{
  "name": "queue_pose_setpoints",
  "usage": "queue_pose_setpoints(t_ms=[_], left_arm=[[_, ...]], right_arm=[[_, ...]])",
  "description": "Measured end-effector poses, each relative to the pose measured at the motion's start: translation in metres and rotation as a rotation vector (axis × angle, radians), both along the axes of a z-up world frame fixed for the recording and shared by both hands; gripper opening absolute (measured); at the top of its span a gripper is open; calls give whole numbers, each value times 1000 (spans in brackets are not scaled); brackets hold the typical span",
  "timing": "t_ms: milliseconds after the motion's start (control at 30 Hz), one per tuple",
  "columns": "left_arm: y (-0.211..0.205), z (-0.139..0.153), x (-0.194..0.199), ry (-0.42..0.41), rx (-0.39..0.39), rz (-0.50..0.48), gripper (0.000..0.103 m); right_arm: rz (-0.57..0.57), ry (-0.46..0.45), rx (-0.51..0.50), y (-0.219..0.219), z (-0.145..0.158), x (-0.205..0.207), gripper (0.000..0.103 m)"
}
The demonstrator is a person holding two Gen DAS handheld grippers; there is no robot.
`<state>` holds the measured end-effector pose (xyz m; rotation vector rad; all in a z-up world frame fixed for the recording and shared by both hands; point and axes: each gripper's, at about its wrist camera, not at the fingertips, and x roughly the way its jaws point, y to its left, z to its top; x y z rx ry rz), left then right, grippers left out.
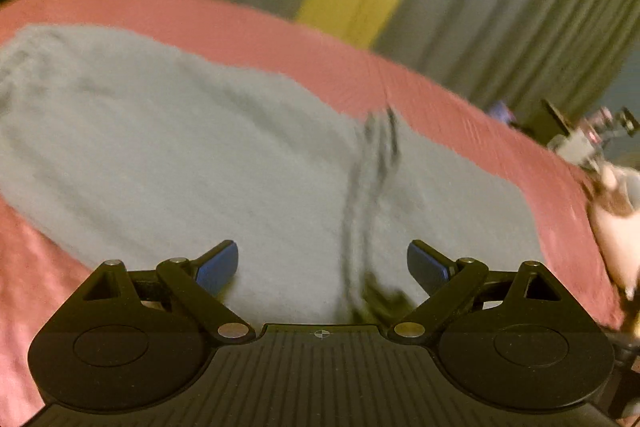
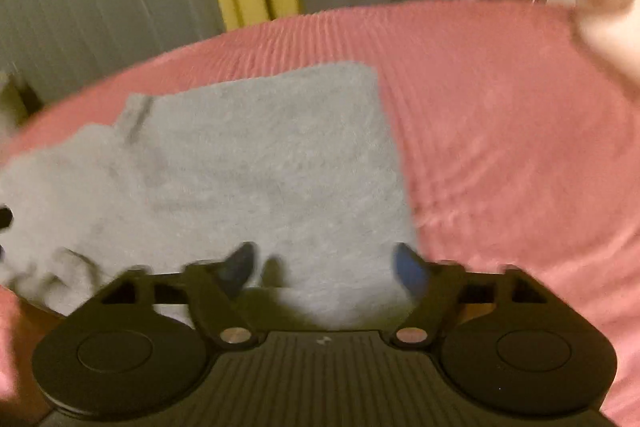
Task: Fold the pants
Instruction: 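Lift the hem with the right tool toward the waistband and release, then grasp the pants at the fold crease with the left tool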
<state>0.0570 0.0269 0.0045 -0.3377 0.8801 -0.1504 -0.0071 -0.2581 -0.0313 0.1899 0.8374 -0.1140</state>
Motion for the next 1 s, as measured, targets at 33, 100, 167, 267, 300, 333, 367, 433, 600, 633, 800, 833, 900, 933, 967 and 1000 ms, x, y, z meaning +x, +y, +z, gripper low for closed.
queue_pose_setpoints(t_ms=[33, 100, 167, 267, 300, 333, 367, 433, 600, 633, 800, 833, 900, 933, 967, 1000], left_arm=[[-7, -5, 7, 36, -2, -18, 96], [-14, -16, 20, 106, -35, -47, 96], [-17, -28, 34, 189, -90, -53, 96], [-18, -40, 42, 239, -168, -32, 96], [-19, -41, 46, 240, -181, -39, 95], [-22, -43, 51, 247, -190, -48, 93], [-25, -44, 53, 257, -197, -57, 86], [-35, -45, 56, 294, -184, -93, 65], [-32, -45, 56, 305, -141, -80, 19], [-28, -44, 53, 302, -158, -70, 18], [-17, -15, 29, 154, -101, -73, 18], [-14, -13, 26, 140, -82, -61, 18], [-10, -15, 20, 138, -19, -57, 18], [-11, -24, 21, 148, 30, -70, 20], [-12, -30, 20, 163, 67, -89, 23], [-14, -33, 18, 153, 88, -110, 25]], right_arm=[[-6, -18, -27, -2, 3, -4, 99], [-2, -40, 19, -16, 3, -7, 99], [-21, -55, 136, -36, -4, -18, 99], [-120, -20, 245, -46, -17, -16, 99], [-130, -23, 275, -49, -21, -16, 99], [-140, -36, 294, -51, -22, -16, 99], [-151, -51, 290, -51, -22, -14, 99], [-164, -68, 270, -49, -26, -6, 99], [-127, -36, 224, -38, -30, 7, 99], [-120, -33, 210, -34, -30, 10, 99], [-78, -56, 157, -25, -27, 8, 99], [-74, -55, 148, -23, -26, 8, 99], [-69, -45, 138, -23, -28, 9, 99], [-67, -35, 136, -22, -29, 10, 99], [-65, -26, 135, -22, -30, 12, 99], [-62, -18, 137, -21, -31, 13, 99]])
